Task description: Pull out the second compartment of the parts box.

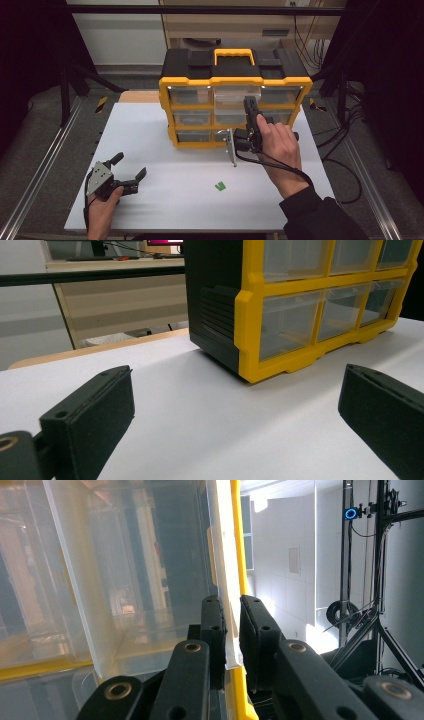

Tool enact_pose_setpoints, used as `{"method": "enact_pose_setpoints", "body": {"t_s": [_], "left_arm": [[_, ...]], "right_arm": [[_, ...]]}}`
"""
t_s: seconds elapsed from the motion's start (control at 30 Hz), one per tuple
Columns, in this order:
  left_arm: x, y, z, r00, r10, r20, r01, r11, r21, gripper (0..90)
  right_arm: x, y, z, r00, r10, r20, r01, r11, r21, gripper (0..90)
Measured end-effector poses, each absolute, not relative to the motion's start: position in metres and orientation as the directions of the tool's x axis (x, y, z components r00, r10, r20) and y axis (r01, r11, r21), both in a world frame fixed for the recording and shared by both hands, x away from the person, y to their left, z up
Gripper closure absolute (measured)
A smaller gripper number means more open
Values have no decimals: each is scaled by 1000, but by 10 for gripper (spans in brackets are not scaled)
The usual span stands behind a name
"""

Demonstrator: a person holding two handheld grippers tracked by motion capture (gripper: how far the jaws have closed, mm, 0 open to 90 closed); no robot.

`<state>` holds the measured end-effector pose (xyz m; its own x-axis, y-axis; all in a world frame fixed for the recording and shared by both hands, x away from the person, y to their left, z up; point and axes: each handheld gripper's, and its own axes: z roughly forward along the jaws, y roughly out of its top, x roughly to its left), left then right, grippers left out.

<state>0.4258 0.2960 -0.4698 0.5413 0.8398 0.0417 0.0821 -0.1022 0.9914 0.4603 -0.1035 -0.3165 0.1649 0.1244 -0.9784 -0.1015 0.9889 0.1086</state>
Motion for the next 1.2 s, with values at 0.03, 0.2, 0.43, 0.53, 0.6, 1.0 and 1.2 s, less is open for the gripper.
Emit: {"method": "enact_pose_setpoints", "body": {"t_s": [0.03, 0.2, 0.43, 0.53, 0.6, 1.0, 1.2], "left_arm": [[426, 296, -470, 541, 840, 42, 82, -103, 991, 12], [426, 296, -470, 541, 840, 41, 82, -101, 991, 12], [426, 296, -469, 541, 840, 42, 81, -102, 992, 12], [426, 296, -469, 540, 840, 42, 81, -102, 991, 12], [425, 297, -469, 540, 841, 42, 81, -102, 991, 12], [425, 297, -469, 540, 841, 42, 80, -101, 992, 12], [425, 296, -469, 542, 839, 43, 80, -102, 992, 12]], "right_arm": [[460, -103, -316, 165, 124, -978, -102, 989, 109, 810], [451, -105, -317, 166, 132, -977, -109, 987, 114, 809], [443, -106, -317, 170, 136, -976, -114, 986, 118, 809], [440, -106, -318, 170, 135, -976, -116, 986, 116, 809], [438, -106, -318, 171, 134, -976, -117, 987, 115, 809], [432, -107, -321, 169, 137, -976, -116, 986, 119, 808], [428, -107, -319, 160, 159, -974, -122, 983, 140, 802]]}}
